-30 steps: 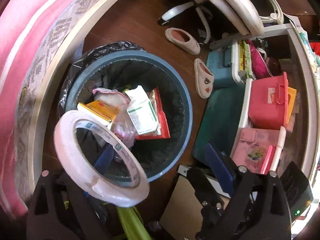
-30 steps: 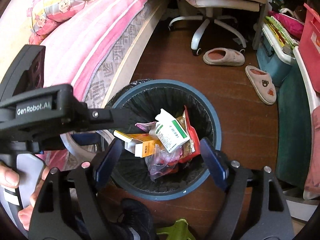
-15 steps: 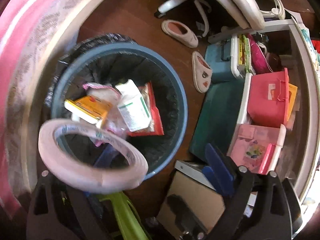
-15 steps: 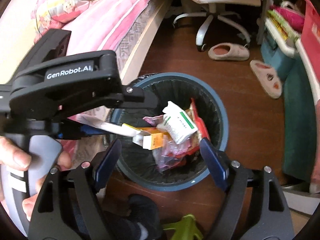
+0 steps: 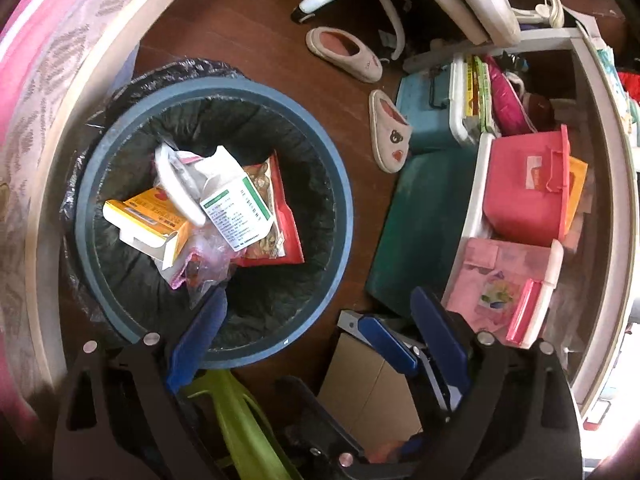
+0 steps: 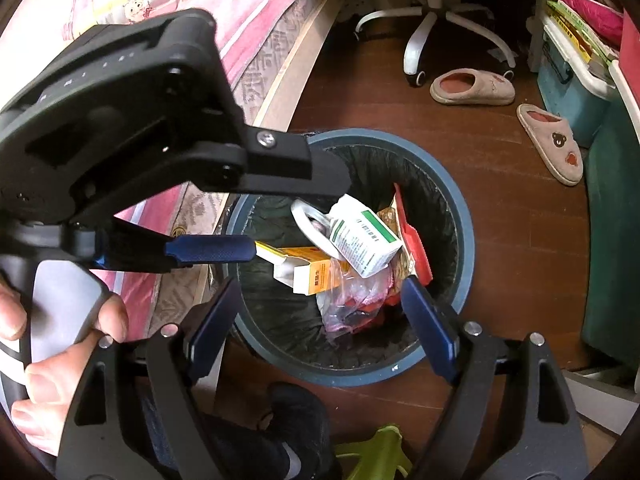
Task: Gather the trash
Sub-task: 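Open both tools to drop the tape roll and box into the bin, then move both open tools back to the pink clothes peg on the bed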
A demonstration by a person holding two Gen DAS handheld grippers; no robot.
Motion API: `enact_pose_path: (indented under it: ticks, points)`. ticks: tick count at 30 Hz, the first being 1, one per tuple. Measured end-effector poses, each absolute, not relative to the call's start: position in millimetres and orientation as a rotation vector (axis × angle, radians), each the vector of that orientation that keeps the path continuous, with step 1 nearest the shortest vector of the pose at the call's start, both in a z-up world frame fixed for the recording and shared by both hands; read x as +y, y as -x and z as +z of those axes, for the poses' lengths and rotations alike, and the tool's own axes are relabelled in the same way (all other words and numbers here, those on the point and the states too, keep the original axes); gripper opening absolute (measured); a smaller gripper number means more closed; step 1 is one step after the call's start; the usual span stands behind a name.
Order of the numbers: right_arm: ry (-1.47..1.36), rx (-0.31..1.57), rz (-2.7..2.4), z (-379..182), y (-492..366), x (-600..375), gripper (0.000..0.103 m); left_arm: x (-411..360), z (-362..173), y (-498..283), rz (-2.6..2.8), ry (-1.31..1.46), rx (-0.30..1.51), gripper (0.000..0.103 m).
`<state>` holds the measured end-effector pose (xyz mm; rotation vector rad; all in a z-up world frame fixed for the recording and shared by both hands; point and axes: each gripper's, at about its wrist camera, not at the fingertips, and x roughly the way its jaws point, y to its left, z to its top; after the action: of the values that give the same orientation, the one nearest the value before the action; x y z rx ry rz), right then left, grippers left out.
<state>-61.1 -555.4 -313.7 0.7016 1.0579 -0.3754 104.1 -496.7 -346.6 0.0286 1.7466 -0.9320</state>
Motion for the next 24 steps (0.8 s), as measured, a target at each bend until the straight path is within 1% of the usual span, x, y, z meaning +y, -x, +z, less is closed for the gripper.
enact_pose_path:
  ticks: [3, 7, 13, 18, 20, 24]
  points:
    - [-0.69, 1.042, -0.372, -306, 61, -553, 0.082, -488, -337, -107, -0.929, 0.017, 1.729, 0.091]
    - [-0.661, 0.993, -0.364, -283, 60, -552, 0.083, -467, -308, -113, -0.928, 0.113, 1.668, 0.091]
    - [-0.598, 0.911, -0.299, -234, 44, -532, 0.083, -413, -245, -131, -0.903, 0.255, 1.486, 0.091]
    - [-0.541, 0.832, -0.209, -186, 20, -500, 0.084, -344, -191, -153, -0.878, 0.377, 1.332, 0.091]
    - [-0.506, 0.799, -0.155, -162, 3, -479, 0.084, -315, -175, -162, -0.86, 0.415, 1.286, 0.091]
    - [-0.458, 0.759, -0.071, -130, -27, -441, 0.085, -245, -147, -184, -0.804, 0.488, 1.199, 0.091]
